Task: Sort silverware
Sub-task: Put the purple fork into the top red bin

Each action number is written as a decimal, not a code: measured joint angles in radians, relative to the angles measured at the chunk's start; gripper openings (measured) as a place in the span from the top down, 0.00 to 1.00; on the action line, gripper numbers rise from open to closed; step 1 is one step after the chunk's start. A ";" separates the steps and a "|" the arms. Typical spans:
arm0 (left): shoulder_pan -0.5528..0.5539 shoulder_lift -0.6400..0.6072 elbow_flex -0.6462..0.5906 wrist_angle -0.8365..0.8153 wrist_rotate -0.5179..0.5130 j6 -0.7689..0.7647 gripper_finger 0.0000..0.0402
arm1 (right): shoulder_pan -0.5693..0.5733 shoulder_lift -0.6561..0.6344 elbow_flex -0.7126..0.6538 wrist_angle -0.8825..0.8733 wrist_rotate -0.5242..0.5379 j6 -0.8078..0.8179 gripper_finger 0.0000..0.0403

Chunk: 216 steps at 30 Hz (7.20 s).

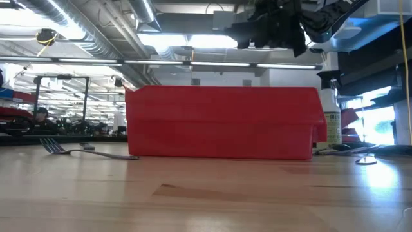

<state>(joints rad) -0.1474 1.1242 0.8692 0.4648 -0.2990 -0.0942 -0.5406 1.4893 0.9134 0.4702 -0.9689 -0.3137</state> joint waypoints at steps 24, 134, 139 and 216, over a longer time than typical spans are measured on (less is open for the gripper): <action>-0.082 0.267 0.000 0.124 -0.026 -0.275 1.00 | 0.168 0.000 0.031 0.009 0.044 0.198 0.58; -0.322 0.025 -0.438 -0.702 -0.047 -0.270 0.63 | 0.987 0.322 0.332 -0.415 1.430 0.152 0.58; -0.289 0.083 -0.438 -0.628 -0.040 -0.197 0.50 | 0.986 0.322 0.332 -0.462 1.431 0.154 0.58; -0.044 -0.166 -0.207 -0.329 0.131 -0.481 1.00 | 1.006 -0.033 0.332 -0.447 1.322 -0.158 0.58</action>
<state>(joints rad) -0.1913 0.9582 0.6624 0.1359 -0.1679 -0.5754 0.4654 1.4563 1.2449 0.0234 0.3534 -0.4715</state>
